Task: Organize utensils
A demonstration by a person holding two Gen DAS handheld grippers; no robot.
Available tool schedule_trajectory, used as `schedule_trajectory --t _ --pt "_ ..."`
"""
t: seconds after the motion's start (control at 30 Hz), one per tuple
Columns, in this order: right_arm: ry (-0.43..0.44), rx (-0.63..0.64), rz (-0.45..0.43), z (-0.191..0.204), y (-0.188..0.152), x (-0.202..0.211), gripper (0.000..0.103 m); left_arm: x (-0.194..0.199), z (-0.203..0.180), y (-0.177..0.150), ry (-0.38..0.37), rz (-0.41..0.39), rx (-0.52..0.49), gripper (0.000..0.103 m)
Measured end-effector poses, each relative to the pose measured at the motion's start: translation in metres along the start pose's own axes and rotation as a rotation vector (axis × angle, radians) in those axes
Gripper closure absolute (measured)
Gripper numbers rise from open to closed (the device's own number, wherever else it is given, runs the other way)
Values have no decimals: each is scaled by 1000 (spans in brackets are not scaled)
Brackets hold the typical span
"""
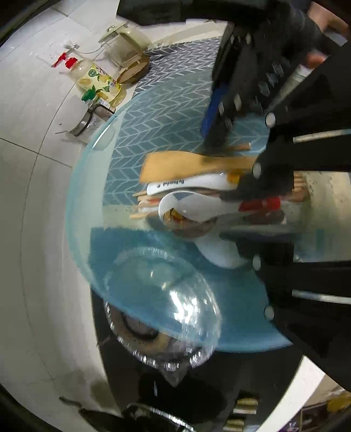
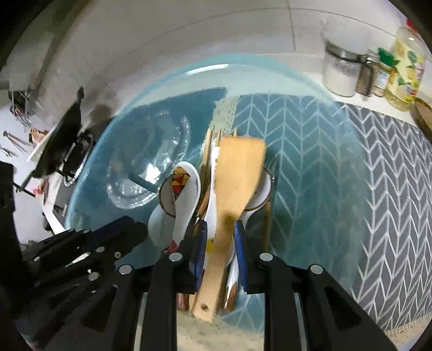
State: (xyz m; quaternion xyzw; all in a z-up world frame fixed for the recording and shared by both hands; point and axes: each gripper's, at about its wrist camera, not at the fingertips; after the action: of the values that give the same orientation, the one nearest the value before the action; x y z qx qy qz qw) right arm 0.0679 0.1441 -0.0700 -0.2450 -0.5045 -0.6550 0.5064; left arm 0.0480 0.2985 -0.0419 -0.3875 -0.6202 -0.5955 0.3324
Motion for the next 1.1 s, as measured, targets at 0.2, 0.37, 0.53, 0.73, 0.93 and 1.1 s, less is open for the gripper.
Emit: schedule_trajectory --t 0.2,0.37,0.53,0.73,0.93,1.1 --pt "-31 110 -240 9 -1 117 71 102 -12 -6 102 -187 -54 43" --pt "30 199 -433 21 -33 219 22 194 -43 -14 166 -348 -155 4" --pt "53 223 -426 14 -57 252 22 235 -68 -34 217 -376 -218 4" --pt "86 132 -386 -8 -95 227 22 221 -70 -59 162 -334 -217 4" --pt "99 43 -343 -17 -119 208 22 189 -57 -75 74 -262 -210 4" --pt "86 -5 -337 -19 -127 203 22 174 -52 -83 48 -197 -216 4"
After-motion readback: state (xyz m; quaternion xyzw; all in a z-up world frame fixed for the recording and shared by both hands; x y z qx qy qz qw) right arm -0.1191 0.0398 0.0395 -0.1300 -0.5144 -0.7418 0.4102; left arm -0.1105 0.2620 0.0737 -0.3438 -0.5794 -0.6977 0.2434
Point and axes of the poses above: each gripper's, at about its wrist camera, not at the fingertips, and x roughly against the way its jaws point, z to its left, y to its top, and after that the axes turned 9 degrees about -x, right-handed
